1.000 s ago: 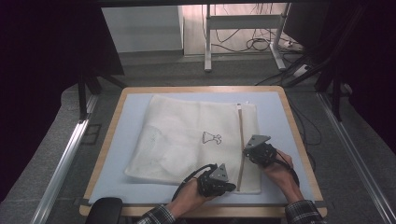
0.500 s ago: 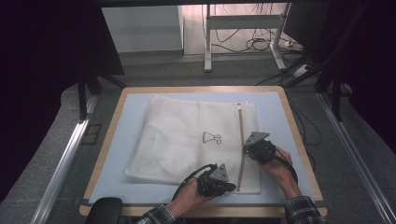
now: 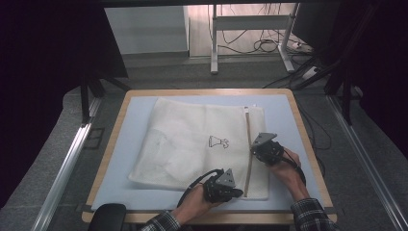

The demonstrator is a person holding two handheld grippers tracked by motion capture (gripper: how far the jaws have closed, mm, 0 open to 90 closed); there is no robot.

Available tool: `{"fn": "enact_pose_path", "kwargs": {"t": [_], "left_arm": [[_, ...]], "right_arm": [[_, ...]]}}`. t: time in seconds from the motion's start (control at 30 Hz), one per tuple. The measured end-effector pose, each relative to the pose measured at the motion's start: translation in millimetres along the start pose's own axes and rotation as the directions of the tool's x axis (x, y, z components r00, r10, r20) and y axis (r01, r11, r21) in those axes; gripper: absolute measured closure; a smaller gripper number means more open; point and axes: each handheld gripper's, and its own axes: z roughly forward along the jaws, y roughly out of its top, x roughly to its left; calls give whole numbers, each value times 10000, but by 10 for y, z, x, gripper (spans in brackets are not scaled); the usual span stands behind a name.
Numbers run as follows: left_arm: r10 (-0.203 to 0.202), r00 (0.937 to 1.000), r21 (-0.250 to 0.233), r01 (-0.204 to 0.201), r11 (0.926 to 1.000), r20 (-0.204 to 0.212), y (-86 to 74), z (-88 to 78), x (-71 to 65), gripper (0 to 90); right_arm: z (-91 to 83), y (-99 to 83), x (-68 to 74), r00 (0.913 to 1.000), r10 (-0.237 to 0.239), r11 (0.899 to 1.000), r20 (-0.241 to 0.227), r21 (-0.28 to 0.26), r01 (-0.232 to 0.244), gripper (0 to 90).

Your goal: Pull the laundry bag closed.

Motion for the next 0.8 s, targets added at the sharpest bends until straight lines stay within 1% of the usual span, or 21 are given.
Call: {"fn": "enact_pose_path", "kwargs": {"t": [0.03,0.1,0.13,0.3,0.43,0.6,0.8], "left_arm": [[82,10000,67,-82,9999,-6,1,-4,5,896],[76,10000,60,-76,10000,-10,1,-4,4,897],[74,10000,58,-74,10000,-9,1,-4,4,896],[66,10000,57,-66,10000,-10,1,-4,4,896],[47,10000,73,-47,10000,7,1,-5,6,897],[52,10000,73,-52,10000,13,0,-4,7,897],[40,10000,75,-40,10000,25,0,-4,9,897]], "right_arm": [[3,1,-2,10000,-37,10000,36,24,37,861],[11,7,-17,10000,-26,10000,22,22,26,862],[15,10,-22,9999,-62,10000,104,29,62,861],[30,19,-57,9999,30,10000,138,17,-30,861],[48,31,-72,9997,-106,9999,202,44,105,861],[62,46,-98,9994,-84,10000,327,24,83,862],[89,62,-127,9993,-137,9999,342,96,134,861]]}}
